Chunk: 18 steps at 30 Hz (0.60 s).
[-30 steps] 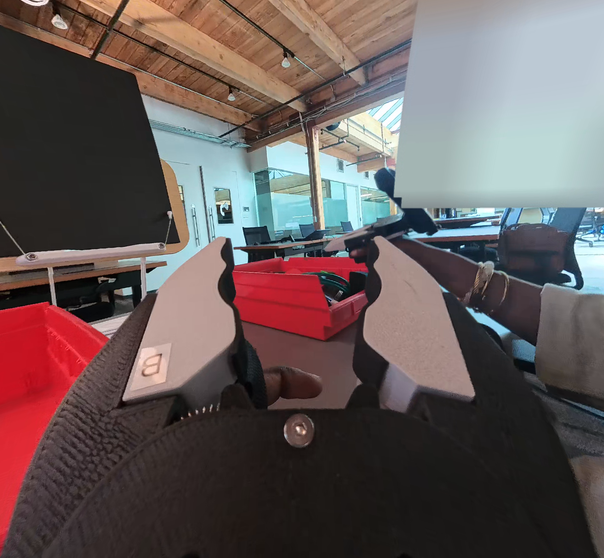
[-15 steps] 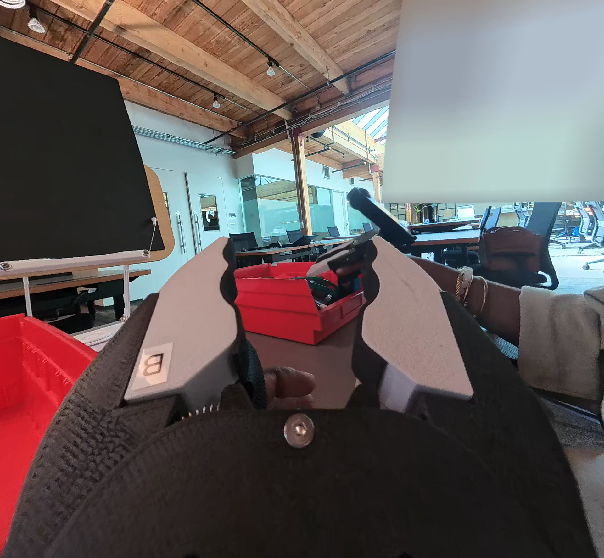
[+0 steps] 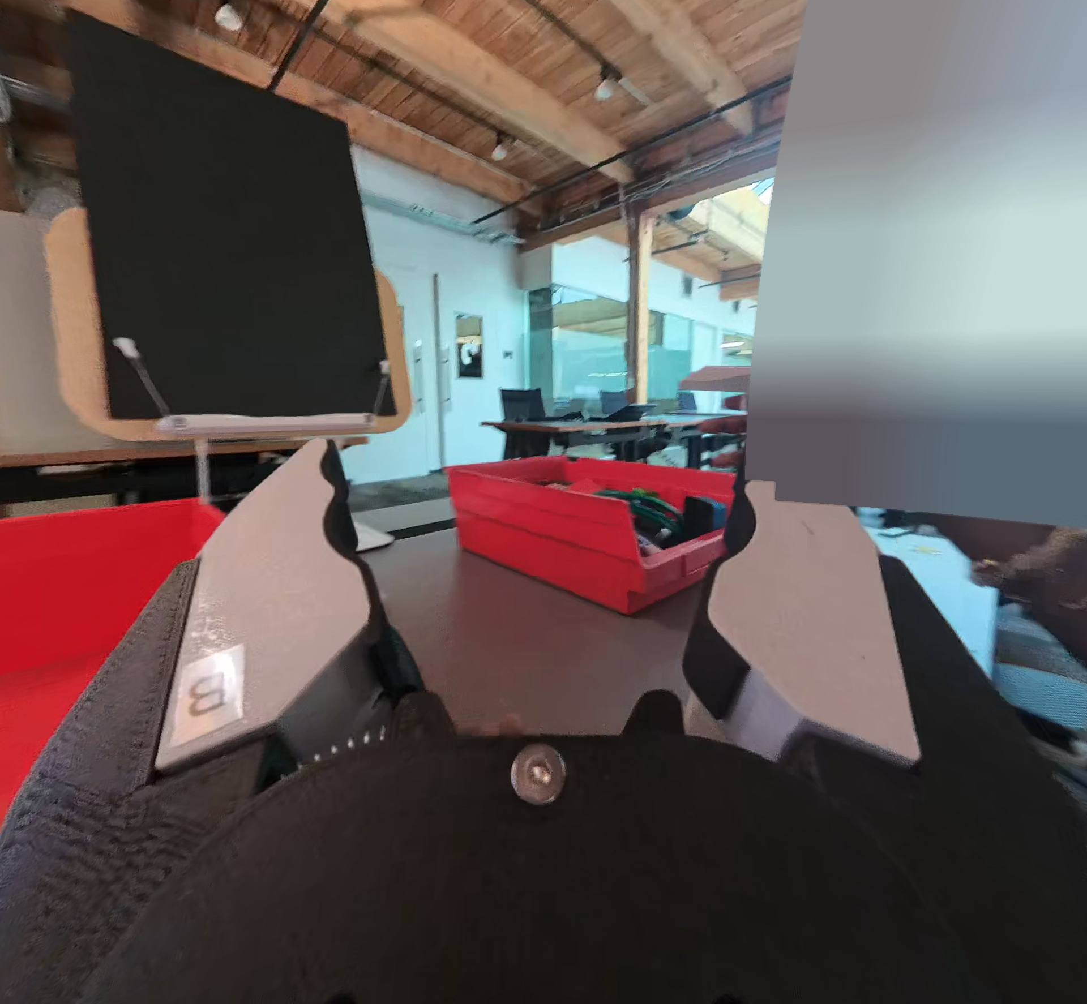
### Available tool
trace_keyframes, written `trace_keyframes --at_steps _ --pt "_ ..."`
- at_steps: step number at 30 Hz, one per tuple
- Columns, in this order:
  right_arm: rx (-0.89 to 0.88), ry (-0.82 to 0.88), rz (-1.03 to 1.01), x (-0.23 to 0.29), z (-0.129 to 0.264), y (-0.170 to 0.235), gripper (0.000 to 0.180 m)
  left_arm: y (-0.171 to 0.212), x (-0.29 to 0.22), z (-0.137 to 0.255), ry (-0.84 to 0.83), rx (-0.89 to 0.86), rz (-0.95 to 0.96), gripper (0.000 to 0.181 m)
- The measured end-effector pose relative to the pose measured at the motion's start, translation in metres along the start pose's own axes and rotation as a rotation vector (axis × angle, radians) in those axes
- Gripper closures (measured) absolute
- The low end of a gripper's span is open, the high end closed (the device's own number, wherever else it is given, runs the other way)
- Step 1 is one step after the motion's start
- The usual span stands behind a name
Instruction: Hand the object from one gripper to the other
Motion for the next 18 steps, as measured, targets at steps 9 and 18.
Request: trace_keyframes --at_steps 9,18 --pt "0.338 0.043 -0.068 0.048 -0.004 0.09 0.085 0.043 0.059 0.021 -0.173 0.382 -0.055 0.111" --pt "0.632 0.141 0.134 0.047 -0.012 0.14 0.162 0.105 0.096 0.021 -0.325 0.859 -0.304 0.159"
Point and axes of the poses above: each gripper's, where its closed fingertips meet, z back along the fingers, y out of its underside, x = y × z across the jaws, the point moved 1 cm from there along z, back along the fingers, and after that the axes turned 9 degrees about -x, right-handed, at the moved point
